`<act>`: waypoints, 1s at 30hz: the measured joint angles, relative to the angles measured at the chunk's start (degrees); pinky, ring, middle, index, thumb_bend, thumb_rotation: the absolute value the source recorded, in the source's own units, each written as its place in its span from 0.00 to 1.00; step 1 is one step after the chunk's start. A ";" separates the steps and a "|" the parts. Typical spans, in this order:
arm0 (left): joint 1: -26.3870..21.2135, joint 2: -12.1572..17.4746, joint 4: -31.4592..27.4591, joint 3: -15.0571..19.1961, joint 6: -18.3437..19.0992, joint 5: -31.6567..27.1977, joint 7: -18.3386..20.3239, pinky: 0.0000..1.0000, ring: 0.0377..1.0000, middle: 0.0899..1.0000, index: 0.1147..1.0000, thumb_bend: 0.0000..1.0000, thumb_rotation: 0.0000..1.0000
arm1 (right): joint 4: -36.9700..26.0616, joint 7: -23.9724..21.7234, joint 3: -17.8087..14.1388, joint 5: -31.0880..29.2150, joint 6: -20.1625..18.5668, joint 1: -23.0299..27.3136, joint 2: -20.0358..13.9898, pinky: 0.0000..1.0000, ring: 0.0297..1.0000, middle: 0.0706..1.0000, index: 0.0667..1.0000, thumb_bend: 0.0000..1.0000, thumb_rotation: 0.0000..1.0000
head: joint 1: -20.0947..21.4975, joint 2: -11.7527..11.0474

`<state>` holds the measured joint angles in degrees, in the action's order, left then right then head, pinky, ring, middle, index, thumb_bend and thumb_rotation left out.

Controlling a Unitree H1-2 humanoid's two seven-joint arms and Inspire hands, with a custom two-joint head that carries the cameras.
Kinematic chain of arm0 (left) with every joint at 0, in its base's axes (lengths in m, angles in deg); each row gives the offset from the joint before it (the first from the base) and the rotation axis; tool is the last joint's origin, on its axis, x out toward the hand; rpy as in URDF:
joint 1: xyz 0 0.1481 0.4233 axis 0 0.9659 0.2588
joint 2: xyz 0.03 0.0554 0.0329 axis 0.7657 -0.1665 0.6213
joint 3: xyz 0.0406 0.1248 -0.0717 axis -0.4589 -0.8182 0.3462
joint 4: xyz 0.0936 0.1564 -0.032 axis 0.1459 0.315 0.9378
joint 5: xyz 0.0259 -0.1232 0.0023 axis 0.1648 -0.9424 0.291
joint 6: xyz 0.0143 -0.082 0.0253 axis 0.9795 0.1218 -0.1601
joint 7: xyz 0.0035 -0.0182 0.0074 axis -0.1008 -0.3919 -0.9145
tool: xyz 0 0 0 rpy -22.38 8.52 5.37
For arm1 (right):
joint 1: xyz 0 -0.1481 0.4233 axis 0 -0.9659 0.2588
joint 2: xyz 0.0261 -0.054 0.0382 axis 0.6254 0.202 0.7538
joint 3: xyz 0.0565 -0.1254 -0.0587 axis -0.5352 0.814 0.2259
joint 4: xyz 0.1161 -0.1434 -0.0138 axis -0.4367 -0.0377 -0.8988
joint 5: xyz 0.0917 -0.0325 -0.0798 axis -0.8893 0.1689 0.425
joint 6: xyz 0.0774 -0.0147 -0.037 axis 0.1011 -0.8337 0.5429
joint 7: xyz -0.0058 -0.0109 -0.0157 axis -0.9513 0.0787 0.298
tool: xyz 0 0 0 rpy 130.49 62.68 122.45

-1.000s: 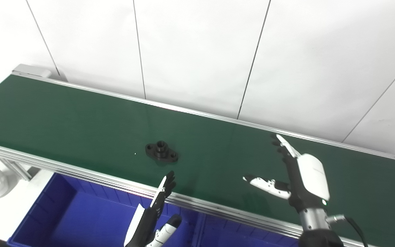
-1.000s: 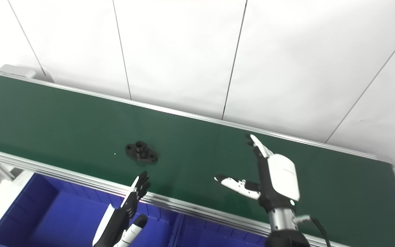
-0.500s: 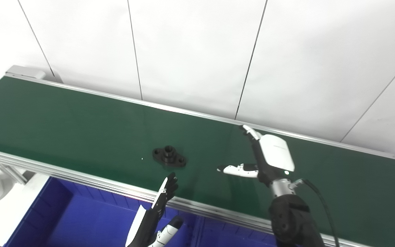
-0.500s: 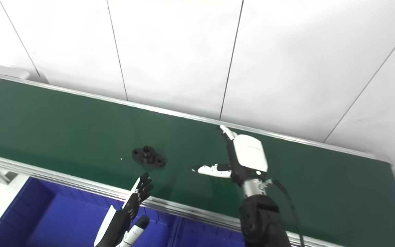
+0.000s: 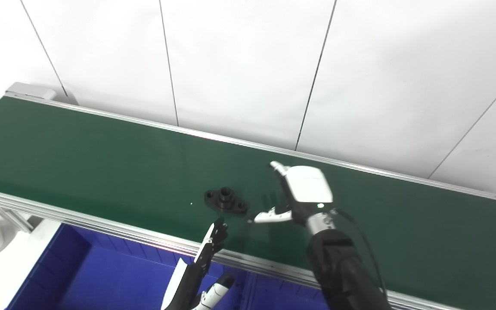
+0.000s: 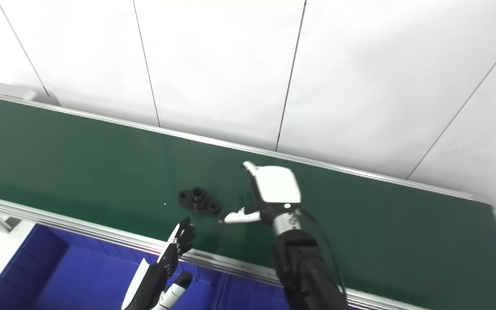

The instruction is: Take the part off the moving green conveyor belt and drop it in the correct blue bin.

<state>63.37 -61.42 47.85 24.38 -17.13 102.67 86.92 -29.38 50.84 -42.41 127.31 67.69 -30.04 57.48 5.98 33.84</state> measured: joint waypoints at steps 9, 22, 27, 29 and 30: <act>0.08 -1.06 -0.01 -0.27 0.00 0.87 -0.09 0.91 0.93 0.95 1.00 0.45 0.89 | 1.42 -1.40 2.42 0.80 -0.58 1.29 0.42 0.50 0.60 0.71 0.88 0.96 0.62 | -0.35 0.35; 0.52 -1.21 -0.13 -0.74 0.00 0.87 -0.11 0.92 0.93 0.94 1.00 0.48 0.89 | 1.72 -4.40 2.41 -0.97 -2.25 2.78 0.13 0.33 0.41 0.58 0.88 0.91 0.60 | -0.62 0.79; 0.65 -1.23 -0.33 -0.84 0.01 0.88 -0.11 0.91 0.94 0.95 1.00 0.48 0.90 | 1.92 -3.38 1.32 -4.42 -2.24 2.75 0.17 0.16 0.19 0.28 0.78 0.67 0.37 | -0.70 1.05; 0.74 -1.23 -0.46 -0.89 0.01 0.88 -0.11 0.91 0.94 0.95 1.00 0.47 0.89 | 2.43 -2.29 1.12 -6.79 -2.16 2.25 0.73 0.14 0.17 0.23 0.58 0.55 0.21 | -0.62 1.14; 0.81 -1.23 -0.47 -0.91 0.01 0.87 -0.11 0.91 0.94 0.95 1.00 0.46 0.89 | 2.81 -1.40 1.07 -7.90 -2.07 1.89 1.07 0.13 0.17 0.23 0.52 0.53 0.17 | -0.62 1.23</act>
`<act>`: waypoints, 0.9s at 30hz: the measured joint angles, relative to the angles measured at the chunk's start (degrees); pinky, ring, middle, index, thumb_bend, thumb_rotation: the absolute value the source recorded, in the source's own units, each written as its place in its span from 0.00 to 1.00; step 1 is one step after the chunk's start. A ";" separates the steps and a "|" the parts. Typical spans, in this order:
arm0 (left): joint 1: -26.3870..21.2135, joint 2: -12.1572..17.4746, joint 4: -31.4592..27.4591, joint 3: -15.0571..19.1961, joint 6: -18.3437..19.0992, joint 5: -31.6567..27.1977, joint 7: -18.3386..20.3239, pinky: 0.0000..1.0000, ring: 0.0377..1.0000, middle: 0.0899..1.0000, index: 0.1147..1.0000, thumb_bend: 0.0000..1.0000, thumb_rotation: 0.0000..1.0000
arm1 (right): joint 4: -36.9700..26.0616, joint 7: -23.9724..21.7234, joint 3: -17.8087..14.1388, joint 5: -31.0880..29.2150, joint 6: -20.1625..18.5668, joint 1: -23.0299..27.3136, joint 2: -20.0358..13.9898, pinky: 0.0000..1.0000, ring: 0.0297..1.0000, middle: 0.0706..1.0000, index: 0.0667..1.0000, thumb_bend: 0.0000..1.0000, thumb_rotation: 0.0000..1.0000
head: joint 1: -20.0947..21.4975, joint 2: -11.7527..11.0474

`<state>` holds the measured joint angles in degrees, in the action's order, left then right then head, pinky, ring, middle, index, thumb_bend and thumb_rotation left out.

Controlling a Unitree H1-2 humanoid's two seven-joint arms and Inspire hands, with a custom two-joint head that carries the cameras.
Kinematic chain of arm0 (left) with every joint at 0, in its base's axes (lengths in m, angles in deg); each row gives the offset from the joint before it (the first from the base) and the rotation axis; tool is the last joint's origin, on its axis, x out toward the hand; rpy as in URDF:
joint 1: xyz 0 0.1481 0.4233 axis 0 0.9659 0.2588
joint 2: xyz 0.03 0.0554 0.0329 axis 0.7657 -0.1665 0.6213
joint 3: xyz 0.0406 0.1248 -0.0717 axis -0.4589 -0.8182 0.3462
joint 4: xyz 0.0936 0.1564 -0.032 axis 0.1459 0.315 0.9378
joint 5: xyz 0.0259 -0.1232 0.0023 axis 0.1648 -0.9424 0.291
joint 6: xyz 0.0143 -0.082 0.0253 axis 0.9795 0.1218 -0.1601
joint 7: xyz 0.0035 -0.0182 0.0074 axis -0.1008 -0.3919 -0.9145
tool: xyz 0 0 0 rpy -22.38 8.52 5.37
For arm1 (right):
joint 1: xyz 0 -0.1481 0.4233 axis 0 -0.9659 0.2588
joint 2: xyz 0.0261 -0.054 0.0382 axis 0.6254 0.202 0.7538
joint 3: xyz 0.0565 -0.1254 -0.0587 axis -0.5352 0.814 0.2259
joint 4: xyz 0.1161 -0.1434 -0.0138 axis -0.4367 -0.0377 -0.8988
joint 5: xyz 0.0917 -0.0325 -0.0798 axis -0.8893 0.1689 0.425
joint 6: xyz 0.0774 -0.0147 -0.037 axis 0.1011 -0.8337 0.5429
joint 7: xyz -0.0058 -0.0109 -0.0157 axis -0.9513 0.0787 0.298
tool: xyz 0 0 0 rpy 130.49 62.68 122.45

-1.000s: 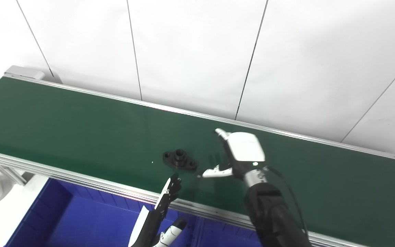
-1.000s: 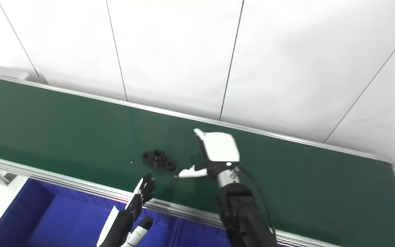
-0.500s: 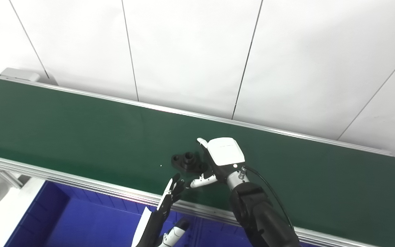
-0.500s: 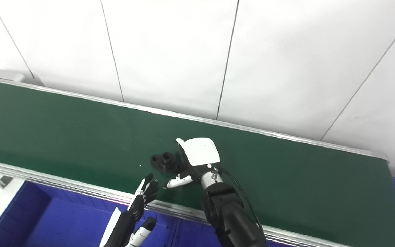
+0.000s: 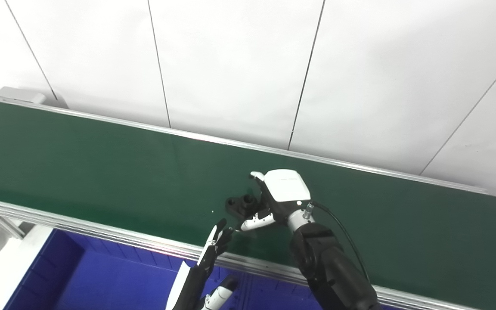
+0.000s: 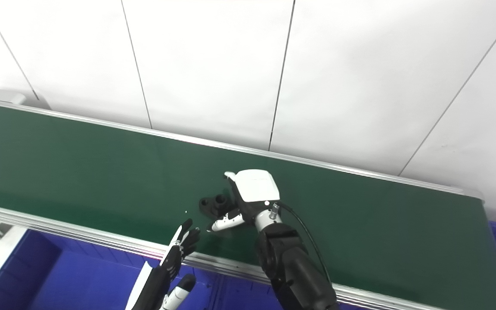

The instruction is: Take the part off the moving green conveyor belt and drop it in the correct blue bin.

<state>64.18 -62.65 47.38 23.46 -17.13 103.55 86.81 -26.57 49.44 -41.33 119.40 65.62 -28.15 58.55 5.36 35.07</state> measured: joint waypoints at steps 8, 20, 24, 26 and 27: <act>0.32 -0.08 -0.61 -0.10 0.03 0.01 0.00 0.90 0.92 0.93 1.00 0.47 0.89 | 0.59 3.08 0.89 -3.66 0.69 0.27 0.02 0.17 0.21 0.29 0.46 0.50 0.13 | 0.26 0.26; 0.31 -0.18 -0.66 -0.08 0.03 0.00 -0.02 0.90 0.90 0.90 1.00 0.45 0.89 | 0.51 4.76 2.49 -3.63 0.67 0.45 -1.43 0.15 0.18 0.25 0.45 0.50 0.14 | 0.44 0.53; 0.30 -0.21 -0.67 -0.07 0.03 -0.03 -0.02 0.89 0.90 0.90 1.00 0.43 0.89 | 0.09 4.34 2.55 -3.71 0.49 0.40 -1.64 0.15 0.19 0.26 0.45 0.50 0.14 | 0.53 0.53; 0.29 -0.21 -0.67 -0.05 0.03 -0.09 -0.02 0.89 0.90 0.90 1.00 0.42 0.89 | 0.00 4.25 2.63 -3.74 0.43 0.39 -1.64 0.15 0.19 0.26 0.45 0.50 0.14 | 0.62 0.53; 0.28 -0.21 -0.67 -0.04 0.03 -0.09 -0.02 0.89 0.90 0.90 1.00 0.42 0.89 | -0.03 4.22 2.67 -3.74 0.42 0.39 -1.64 0.15 0.19 0.26 0.45 0.50 0.14 | 0.62 0.53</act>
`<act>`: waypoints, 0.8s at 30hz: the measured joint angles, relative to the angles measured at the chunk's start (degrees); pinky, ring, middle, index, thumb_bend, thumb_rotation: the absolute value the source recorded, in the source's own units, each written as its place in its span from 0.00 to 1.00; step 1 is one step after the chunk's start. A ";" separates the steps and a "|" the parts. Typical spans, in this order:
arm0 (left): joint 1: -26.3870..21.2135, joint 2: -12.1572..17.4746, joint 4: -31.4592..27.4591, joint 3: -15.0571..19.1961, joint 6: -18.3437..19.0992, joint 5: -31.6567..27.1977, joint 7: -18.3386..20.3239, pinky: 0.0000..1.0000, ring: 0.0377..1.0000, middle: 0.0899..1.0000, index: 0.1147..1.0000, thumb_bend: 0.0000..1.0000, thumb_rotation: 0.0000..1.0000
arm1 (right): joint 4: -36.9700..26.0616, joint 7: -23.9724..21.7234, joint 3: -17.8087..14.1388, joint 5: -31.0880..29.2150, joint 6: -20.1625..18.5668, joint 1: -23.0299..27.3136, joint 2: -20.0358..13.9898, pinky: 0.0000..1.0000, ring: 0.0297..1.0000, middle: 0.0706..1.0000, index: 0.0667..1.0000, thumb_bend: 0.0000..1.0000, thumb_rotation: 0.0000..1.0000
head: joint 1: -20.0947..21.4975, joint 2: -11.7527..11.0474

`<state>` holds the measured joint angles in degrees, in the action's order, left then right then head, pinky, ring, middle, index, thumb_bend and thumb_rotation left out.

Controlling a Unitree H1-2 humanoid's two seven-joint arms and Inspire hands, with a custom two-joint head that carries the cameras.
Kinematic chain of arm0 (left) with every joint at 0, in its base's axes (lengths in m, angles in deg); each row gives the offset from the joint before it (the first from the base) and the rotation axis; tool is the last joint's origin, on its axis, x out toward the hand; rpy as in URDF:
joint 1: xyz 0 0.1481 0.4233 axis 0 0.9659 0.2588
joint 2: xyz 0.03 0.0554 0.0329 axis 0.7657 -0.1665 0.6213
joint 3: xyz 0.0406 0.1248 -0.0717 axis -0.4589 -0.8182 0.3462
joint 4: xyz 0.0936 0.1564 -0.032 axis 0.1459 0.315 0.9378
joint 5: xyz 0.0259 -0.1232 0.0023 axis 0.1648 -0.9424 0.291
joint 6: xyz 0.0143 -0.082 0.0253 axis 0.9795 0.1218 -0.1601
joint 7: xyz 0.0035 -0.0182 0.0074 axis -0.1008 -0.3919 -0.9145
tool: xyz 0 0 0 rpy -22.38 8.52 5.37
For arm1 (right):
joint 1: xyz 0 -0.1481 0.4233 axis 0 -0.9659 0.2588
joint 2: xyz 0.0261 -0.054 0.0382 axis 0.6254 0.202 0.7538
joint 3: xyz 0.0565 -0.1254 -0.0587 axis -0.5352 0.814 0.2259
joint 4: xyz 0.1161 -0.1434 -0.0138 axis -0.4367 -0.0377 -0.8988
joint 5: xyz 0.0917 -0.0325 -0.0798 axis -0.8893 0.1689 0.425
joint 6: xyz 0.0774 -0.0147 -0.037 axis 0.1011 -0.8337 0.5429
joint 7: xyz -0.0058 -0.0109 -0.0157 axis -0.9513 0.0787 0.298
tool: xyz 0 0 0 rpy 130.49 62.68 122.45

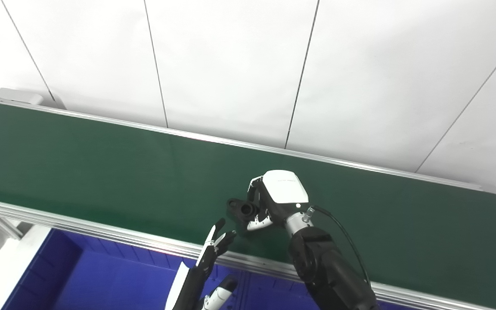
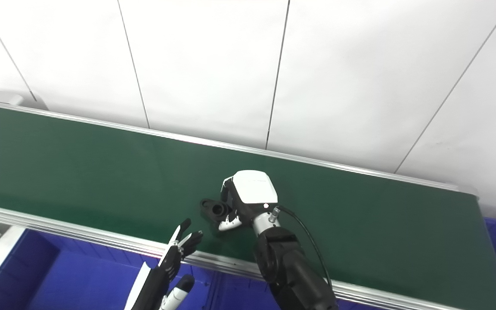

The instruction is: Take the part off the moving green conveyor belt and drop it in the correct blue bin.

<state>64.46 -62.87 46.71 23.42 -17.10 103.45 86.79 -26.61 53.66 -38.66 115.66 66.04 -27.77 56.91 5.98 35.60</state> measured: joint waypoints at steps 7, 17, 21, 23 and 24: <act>-0.18 0.00 0.00 0.01 0.01 -0.02 0.00 0.91 0.91 0.91 1.00 0.39 0.88 | -2.20 -1.59 -0.06 -0.35 -0.05 -0.94 -0.88 0.16 0.20 0.27 0.45 0.50 0.14 | 0.88 0.35; -0.81 0.67 -0.16 1.62 0.18 -1.65 0.25 0.92 0.92 0.91 1.00 0.38 0.90 | -12.43 -7.30 -0.19 0.07 -0.10 -4.78 -7.58 0.12 0.15 0.21 0.45 0.51 0.13 | 5.53 1.93; -0.87 2.20 -2.38 2.22 1.65 -2.58 1.01 0.94 0.93 0.92 1.00 0.44 0.94 | -17.77 -11.70 -0.57 1.81 -0.21 -5.55 -10.66 0.12 0.16 0.22 0.45 0.51 0.14 | 8.35 3.87; -0.86 2.89 -3.67 2.55 2.91 -3.20 1.70 0.96 0.94 0.93 1.00 0.49 0.96 | -20.90 -14.68 -0.87 3.05 -0.33 -5.76 -11.96 0.12 0.16 0.22 0.45 0.51 0.14 | 10.63 5.36; -0.86 3.26 -4.35 2.67 3.78 -3.77 2.15 0.98 0.96 0.94 1.00 0.52 0.97 | -22.35 -16.11 -0.98 3.74 -0.44 -5.83 -12.41 0.13 0.16 0.22 0.45 0.51 0.14 | 10.63 5.36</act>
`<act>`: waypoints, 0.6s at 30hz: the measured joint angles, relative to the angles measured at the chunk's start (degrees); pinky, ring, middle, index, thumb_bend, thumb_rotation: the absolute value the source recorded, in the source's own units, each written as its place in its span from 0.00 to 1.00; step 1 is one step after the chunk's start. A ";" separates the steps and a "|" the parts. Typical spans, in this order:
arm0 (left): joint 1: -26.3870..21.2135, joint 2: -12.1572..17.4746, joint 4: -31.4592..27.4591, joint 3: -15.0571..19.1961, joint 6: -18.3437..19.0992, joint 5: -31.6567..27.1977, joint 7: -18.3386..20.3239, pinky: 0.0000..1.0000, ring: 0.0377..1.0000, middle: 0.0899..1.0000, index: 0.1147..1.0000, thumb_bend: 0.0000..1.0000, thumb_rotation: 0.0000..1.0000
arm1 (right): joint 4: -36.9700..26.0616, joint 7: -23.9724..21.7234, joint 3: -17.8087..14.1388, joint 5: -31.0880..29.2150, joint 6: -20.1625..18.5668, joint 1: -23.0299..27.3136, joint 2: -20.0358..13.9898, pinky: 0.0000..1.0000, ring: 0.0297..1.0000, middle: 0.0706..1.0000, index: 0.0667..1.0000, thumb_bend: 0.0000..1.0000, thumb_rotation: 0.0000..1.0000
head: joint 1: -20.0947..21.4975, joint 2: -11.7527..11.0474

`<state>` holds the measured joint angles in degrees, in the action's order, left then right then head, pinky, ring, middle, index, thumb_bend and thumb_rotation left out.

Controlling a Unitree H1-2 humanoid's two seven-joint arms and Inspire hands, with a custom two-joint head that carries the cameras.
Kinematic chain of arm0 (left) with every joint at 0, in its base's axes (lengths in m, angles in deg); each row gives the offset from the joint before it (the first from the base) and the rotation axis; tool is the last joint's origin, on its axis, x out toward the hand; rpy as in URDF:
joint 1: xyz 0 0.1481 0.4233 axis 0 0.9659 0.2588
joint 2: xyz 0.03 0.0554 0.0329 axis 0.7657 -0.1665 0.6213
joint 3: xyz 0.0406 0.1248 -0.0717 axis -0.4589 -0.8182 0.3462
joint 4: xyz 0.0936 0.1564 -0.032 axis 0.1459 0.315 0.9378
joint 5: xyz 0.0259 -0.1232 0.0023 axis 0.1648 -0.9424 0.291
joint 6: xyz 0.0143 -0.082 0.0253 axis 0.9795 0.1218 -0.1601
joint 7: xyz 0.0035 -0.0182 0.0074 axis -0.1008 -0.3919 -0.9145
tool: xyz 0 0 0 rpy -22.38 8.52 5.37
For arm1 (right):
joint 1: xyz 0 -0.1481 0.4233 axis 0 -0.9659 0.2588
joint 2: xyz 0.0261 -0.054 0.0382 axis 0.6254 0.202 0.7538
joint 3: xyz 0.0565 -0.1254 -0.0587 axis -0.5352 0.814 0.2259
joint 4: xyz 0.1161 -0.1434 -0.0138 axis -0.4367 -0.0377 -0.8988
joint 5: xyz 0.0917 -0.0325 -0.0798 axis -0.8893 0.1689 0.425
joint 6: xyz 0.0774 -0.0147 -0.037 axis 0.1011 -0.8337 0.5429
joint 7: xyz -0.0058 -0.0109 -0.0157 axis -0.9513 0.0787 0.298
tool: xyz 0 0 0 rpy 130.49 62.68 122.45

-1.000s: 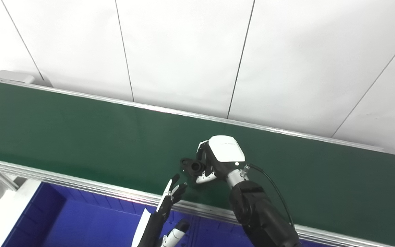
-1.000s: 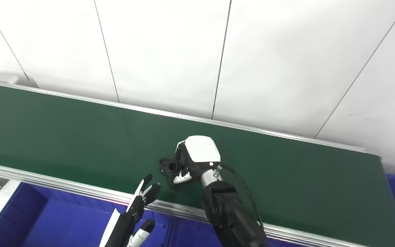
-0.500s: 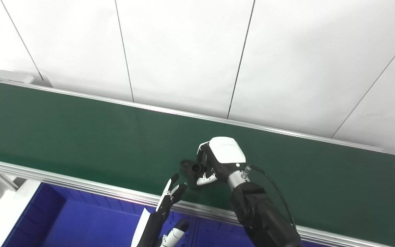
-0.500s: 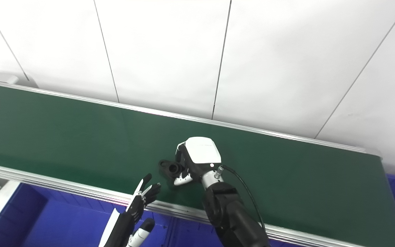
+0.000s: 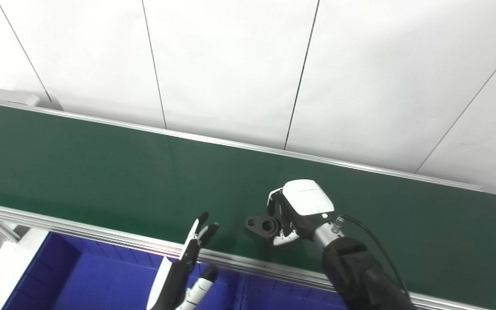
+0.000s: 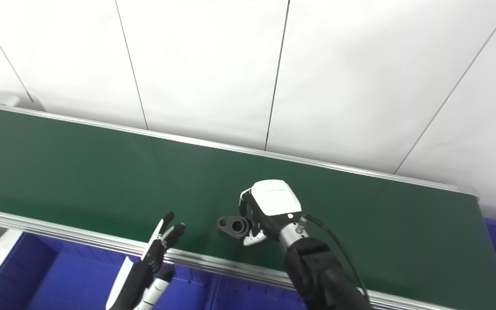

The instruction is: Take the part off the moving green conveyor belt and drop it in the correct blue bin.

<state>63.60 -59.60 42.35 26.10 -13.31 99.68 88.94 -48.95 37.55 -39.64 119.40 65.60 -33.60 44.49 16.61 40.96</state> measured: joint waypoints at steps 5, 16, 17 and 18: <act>-0.02 2.29 -2.82 1.07 3.45 -2.65 1.90 1.00 0.97 0.96 1.00 0.57 0.99 | -5.55 -6.01 -0.42 1.88 -0.20 -1.10 -0.97 0.14 0.18 0.24 0.45 0.51 0.13 | 7.28 3.60; -1.27 4.95 -4.87 3.60 7.13 -6.01 3.43 1.00 0.95 0.93 1.00 0.65 0.96 | -13.60 -14.51 -1.35 5.22 -0.19 -9.96 -1.98 0.13 0.17 0.24 0.45 0.51 0.13 | 11.78 7.20; -1.42 5.06 -4.92 3.65 7.59 -6.25 3.74 1.00 0.95 0.93 1.00 0.65 0.96 | -14.12 -15.30 -1.30 5.54 -0.18 -10.79 -2.01 0.13 0.17 0.24 0.45 0.51 0.13 | 11.78 7.21; -1.55 5.09 -5.09 3.72 7.95 -6.39 4.02 1.00 0.95 0.93 1.00 0.65 0.96 | -15.03 -15.99 -1.24 5.97 -0.18 -11.73 -2.04 0.13 0.17 0.23 0.45 0.51 0.13 | 11.78 7.64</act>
<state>62.04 -54.51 37.26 29.82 -5.36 93.29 92.96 -63.98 21.56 -40.88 125.37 65.42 -45.33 42.46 28.39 48.60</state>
